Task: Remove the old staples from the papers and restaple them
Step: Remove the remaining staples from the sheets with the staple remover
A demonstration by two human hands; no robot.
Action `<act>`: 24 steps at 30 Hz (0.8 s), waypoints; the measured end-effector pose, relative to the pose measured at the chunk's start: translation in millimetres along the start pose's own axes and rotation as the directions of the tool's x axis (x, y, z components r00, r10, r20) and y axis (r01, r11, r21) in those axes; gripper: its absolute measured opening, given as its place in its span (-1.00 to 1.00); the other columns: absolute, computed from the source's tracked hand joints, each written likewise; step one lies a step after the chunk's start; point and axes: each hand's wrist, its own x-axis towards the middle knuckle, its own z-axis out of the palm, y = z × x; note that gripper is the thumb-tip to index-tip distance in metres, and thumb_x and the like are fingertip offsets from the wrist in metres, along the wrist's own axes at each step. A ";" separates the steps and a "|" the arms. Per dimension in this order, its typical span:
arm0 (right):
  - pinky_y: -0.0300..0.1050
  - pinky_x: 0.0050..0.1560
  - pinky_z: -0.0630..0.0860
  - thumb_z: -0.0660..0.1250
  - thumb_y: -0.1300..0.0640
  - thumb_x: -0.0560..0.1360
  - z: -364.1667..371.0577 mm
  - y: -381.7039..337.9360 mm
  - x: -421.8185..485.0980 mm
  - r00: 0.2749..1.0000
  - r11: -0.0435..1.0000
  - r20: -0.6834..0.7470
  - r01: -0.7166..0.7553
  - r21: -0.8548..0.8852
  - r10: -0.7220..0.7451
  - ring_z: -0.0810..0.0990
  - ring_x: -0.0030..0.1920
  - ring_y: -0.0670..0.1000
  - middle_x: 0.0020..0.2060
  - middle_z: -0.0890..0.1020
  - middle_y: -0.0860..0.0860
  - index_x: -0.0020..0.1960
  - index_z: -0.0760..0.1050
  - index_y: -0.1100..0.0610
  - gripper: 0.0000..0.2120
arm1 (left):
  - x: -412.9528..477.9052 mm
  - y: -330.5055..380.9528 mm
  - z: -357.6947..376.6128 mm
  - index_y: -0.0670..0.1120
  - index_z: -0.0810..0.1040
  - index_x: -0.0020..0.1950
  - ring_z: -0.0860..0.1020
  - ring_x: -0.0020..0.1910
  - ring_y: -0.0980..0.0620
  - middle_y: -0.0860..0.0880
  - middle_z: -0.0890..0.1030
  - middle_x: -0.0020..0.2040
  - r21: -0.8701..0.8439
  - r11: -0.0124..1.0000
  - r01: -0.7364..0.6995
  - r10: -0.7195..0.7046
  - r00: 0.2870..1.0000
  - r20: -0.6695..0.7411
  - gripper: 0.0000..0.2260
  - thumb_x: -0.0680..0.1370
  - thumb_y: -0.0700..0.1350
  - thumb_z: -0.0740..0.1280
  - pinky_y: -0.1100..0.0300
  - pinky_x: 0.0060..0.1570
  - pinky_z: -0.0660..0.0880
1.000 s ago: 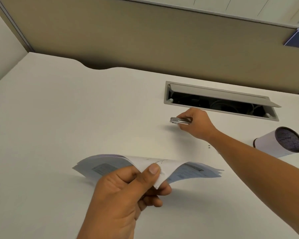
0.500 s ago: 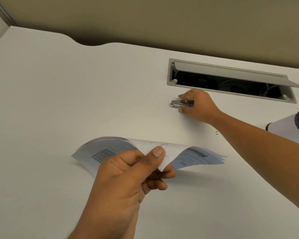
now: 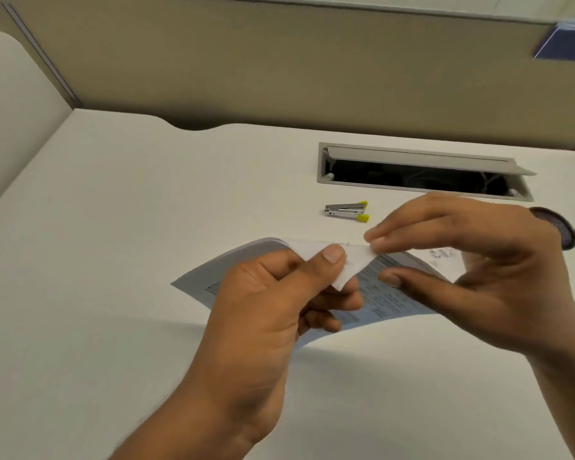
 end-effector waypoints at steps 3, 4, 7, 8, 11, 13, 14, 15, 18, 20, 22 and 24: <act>0.01 -0.13 0.57 0.44 0.33 0.41 -1.7 -21.0 -11.0 0.995 0.998 -0.094 0.036 -0.057 -0.041 0.70 -0.11 0.05 -0.14 0.70 0.05 -0.04 0.63 0.15 -0.84 | -22.4 5.4 7.6 -0.05 0.66 -0.46 0.63 -0.45 0.08 -0.05 0.65 -0.43 0.002 0.999 -0.038 0.038 0.998 0.049 -0.84 0.28 -0.02 0.41 0.32 -0.50 0.48; 0.00 -0.13 0.57 0.43 0.34 0.41 -1.8 -25.5 -13.3 0.990 0.997 -0.132 0.035 -0.072 -0.044 0.70 -0.12 0.03 -0.14 0.70 0.04 -0.05 0.63 0.14 -0.83 | -26.4 5.7 8.0 -0.05 0.67 -0.46 0.63 -0.45 0.07 -0.05 0.65 -0.43 0.006 0.999 -0.051 0.051 0.997 0.057 -0.83 0.26 0.02 0.42 0.31 -0.50 0.48; -0.01 -0.14 0.57 0.42 0.36 0.42 -3.7 -44.5 -20.5 0.972 0.992 -0.226 0.042 -0.117 -0.068 0.70 -0.14 0.00 -0.14 0.69 0.02 -0.05 0.62 0.12 -0.81 | -44.8 9.5 4.8 -0.05 0.69 -0.40 0.60 -0.47 0.04 -0.04 0.63 -0.47 0.098 0.974 -0.206 0.204 0.978 0.030 -0.71 0.30 0.17 0.47 0.28 -0.47 0.49; -0.01 -0.15 0.57 0.42 0.36 0.43 -4.8 -50.6 -22.6 0.968 0.990 -0.238 0.050 -0.134 -0.082 0.70 -0.14 0.01 -0.14 0.69 0.01 -0.06 0.62 0.12 -0.82 | -50.3 9.7 0.8 -0.05 0.67 -0.39 0.57 -0.49 0.05 -0.02 0.60 -0.50 0.199 0.925 -0.325 0.330 0.944 0.007 -0.66 0.32 0.22 0.47 0.28 -0.45 0.48; -0.02 -0.15 0.58 0.42 0.35 0.43 -7.0 -65.8 -27.8 0.966 0.981 -0.233 0.074 -0.181 -0.116 0.70 -0.14 0.01 -0.15 0.70 0.02 -0.08 0.64 0.13 -0.85 | -61.8 12.7 -15.7 0.00 0.58 -0.35 0.48 -0.45 0.12 0.09 0.54 -0.46 0.577 0.567 -0.588 0.683 0.727 0.069 -0.68 0.32 0.24 0.47 0.36 -0.35 0.44; -0.04 -0.16 0.59 0.42 0.34 0.43 -7.6 -74.0 -30.1 0.966 0.973 -0.219 0.092 -0.212 -0.139 0.70 -0.14 0.01 -0.16 0.70 0.02 -0.07 0.64 0.13 -0.85 | -67.8 18.2 -20.7 0.08 0.56 -0.19 0.52 -0.26 0.09 0.18 0.54 -0.27 0.699 0.319 -0.640 0.747 0.623 0.230 -0.77 0.34 0.19 0.49 0.38 -0.27 0.43; -0.04 -0.16 0.59 0.43 0.34 0.43 -7.7 -78.1 -30.8 0.965 0.971 -0.217 0.098 -0.218 -0.147 0.70 -0.14 0.00 -0.16 0.70 0.01 -0.07 0.64 0.13 -0.85 | -70.2 20.3 -21.0 0.08 0.57 -0.10 0.54 -0.16 0.10 0.19 0.55 -0.16 0.710 0.251 -0.658 0.738 0.605 0.300 -0.74 0.33 0.18 0.49 0.40 -0.22 0.43; -0.05 -0.16 0.58 0.43 0.33 0.43 -7.9 -81.6 -31.1 0.965 0.972 -0.220 0.097 -0.216 -0.145 0.70 -0.14 0.00 -0.16 0.70 0.01 -0.07 0.63 0.12 -0.85 | -71.7 22.2 -20.9 0.07 0.59 -0.04 0.54 -0.09 0.12 0.17 0.57 -0.08 0.696 0.230 -0.680 0.710 0.606 0.358 -0.70 0.33 0.17 0.50 0.44 -0.18 0.43; -0.14 -0.14 0.57 0.42 0.32 0.43 -8.9 -94.2 -30.6 0.965 0.972 -0.227 0.079 -0.220 -0.130 0.68 -0.15 -0.07 -0.16 0.69 -0.03 -0.07 0.62 0.09 -0.84 | -78.4 25.0 -20.7 0.05 0.63 0.06 0.56 0.00 0.13 0.09 0.60 -0.02 0.644 0.214 -0.735 0.651 0.599 0.467 -0.61 0.31 0.17 0.52 0.51 -0.11 0.41; -0.22 -0.12 0.55 0.43 0.31 0.43 -10.1 -100.5 -29.8 0.969 0.973 -0.221 0.064 -0.223 -0.114 0.67 -0.14 -0.12 -0.15 0.69 -0.06 -0.08 0.63 0.09 -0.85 | -81.9 24.8 -19.9 0.05 0.64 0.07 0.56 0.00 0.14 0.10 0.60 -0.03 0.638 0.211 -0.740 0.644 0.596 0.479 -0.61 0.31 0.16 0.54 0.53 -0.10 0.40; -0.25 -0.10 0.55 0.43 0.30 0.42 -10.8 -105.6 -29.2 0.974 0.976 -0.202 0.059 -0.209 -0.103 0.68 -0.14 -0.13 -0.15 0.69 -0.07 -0.08 0.64 0.12 -0.87 | -84.0 23.4 -18.6 0.08 0.65 0.04 0.56 -0.03 0.18 0.16 0.60 -0.06 0.639 0.236 -0.732 0.650 0.608 0.456 -0.67 0.34 0.13 0.54 0.54 -0.14 0.41; -0.26 -0.10 0.54 0.43 0.29 0.42 -11.2 -110.8 -29.1 0.980 0.979 -0.179 0.055 -0.196 -0.091 0.68 -0.14 -0.13 -0.16 0.69 -0.07 -0.09 0.65 0.12 -0.88 | -86.4 22.7 -17.0 0.13 0.66 0.00 0.57 -0.06 0.19 0.22 0.60 -0.11 0.630 0.283 -0.723 0.651 0.627 0.428 -0.78 0.38 0.09 0.47 0.52 -0.20 0.42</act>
